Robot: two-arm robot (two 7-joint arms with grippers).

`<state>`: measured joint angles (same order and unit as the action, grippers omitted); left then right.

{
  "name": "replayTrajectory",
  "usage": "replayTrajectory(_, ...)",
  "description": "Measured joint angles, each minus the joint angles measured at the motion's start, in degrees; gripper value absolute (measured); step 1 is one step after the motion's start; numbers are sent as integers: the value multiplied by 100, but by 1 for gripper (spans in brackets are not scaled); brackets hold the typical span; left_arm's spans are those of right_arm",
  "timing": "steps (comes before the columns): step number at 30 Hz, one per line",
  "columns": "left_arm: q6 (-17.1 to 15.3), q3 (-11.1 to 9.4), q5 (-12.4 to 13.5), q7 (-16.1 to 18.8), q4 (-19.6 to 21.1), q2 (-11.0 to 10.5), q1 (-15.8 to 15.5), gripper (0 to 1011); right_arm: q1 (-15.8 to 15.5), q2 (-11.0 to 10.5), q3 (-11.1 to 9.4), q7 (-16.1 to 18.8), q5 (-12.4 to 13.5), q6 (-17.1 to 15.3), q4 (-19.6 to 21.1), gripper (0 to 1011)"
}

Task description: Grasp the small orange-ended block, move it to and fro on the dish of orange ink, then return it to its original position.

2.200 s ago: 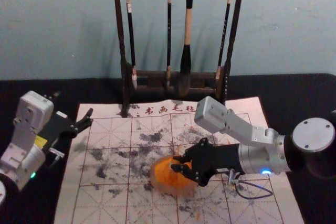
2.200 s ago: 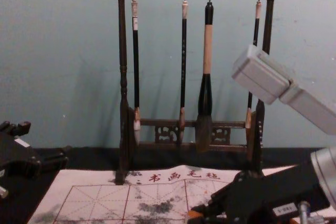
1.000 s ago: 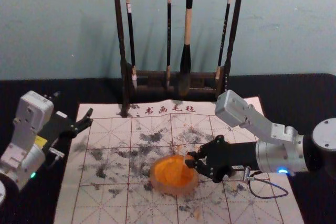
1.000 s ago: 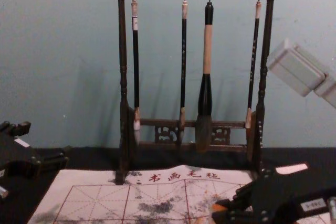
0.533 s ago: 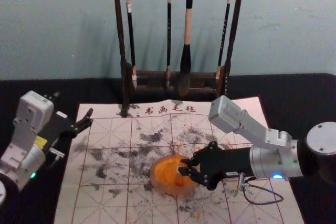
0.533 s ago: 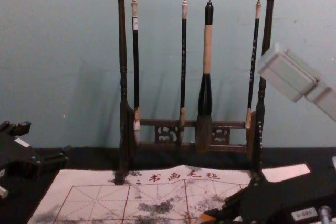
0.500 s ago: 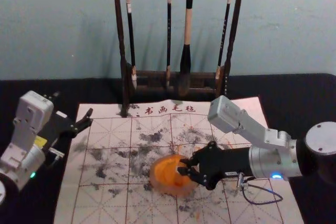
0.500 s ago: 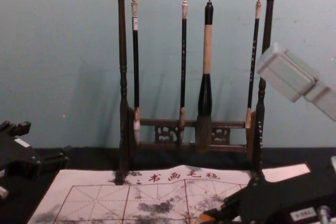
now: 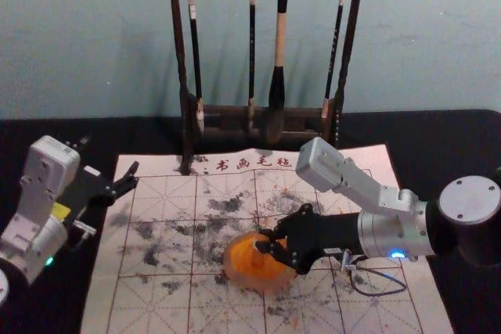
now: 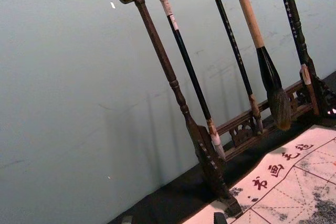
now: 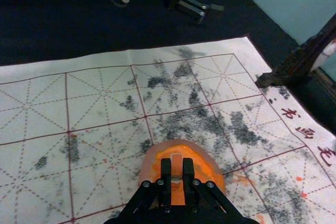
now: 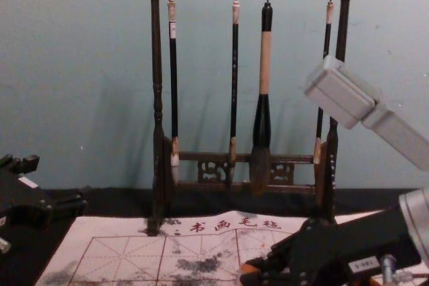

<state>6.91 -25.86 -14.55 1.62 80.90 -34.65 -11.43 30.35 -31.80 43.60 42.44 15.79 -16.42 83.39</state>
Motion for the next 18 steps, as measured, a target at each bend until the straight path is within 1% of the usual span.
replayTrajectory(4, 0, 0, 0, 0, 0, 0, 0, 1001, 52, 51, -15, -37, -28, 22, -104, 94)
replayTrajectory(10, 0, 0, 0, 0, 0, 0, 0, 1001, 78, 72, -46, -60, -46, 31, -184, 94)
replayTrajectory(15, 0, 0, 0, 0, 0, 0, 0, 1001, 69, 49, -88, -66, -45, 25, -200, 94)
replayTrajectory(18, 0, 0, 0, 0, 0, 0, 0, 1001, 28, -4, -128, -70, -29, 13, -163, 94)
